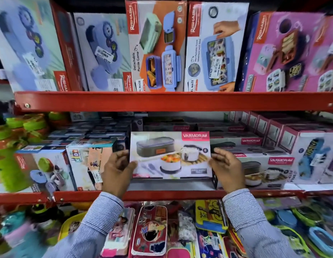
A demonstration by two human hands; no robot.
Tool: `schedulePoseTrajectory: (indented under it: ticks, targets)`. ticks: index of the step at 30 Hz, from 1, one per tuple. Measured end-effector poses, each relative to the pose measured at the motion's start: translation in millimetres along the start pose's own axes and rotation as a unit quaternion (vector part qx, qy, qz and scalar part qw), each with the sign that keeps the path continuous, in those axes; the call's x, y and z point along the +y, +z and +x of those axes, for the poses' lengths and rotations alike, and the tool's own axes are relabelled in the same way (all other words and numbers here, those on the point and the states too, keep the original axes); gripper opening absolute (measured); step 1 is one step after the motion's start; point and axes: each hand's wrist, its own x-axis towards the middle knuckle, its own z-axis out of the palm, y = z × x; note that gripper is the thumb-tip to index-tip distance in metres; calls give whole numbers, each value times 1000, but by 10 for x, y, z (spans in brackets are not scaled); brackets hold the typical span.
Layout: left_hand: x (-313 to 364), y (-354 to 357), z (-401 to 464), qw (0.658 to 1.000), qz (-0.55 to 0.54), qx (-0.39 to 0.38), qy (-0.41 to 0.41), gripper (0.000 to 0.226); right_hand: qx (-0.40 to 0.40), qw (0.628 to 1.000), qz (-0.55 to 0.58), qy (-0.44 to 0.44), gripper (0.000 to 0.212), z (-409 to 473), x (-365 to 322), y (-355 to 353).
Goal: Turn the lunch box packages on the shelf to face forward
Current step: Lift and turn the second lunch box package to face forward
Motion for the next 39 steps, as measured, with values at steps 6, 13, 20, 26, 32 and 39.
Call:
schedulePoseTrajectory:
  ticks: [6, 13, 20, 26, 32, 39]
  targets:
    - [-346, 141, -30, 997, 65, -24, -28, 49, -29, 993, -107, 27, 44, -30, 285, 155]
    - [-579, 196, -72, 996, 73, -21, -51, 40, -20, 984, -172, 31, 51, -102, 502, 283]
    - [-573, 202, -58, 996, 64, -30, -47, 48, -21, 989, -140, 32, 51, -216, 546, 265]
    - [-580, 222, -77, 996, 82, -21, -41, 49, -33, 986, -159, 26, 50, -217, 621, 256]
    - [-616, 184, -110, 995, 88, -13, -33, 47, -31, 987, -157, 27, 49, -244, 639, 221]
    - [-629, 137, -130, 996, 74, -20, -41, 43, -19, 986, -162, 17, 47, -303, 649, 194]
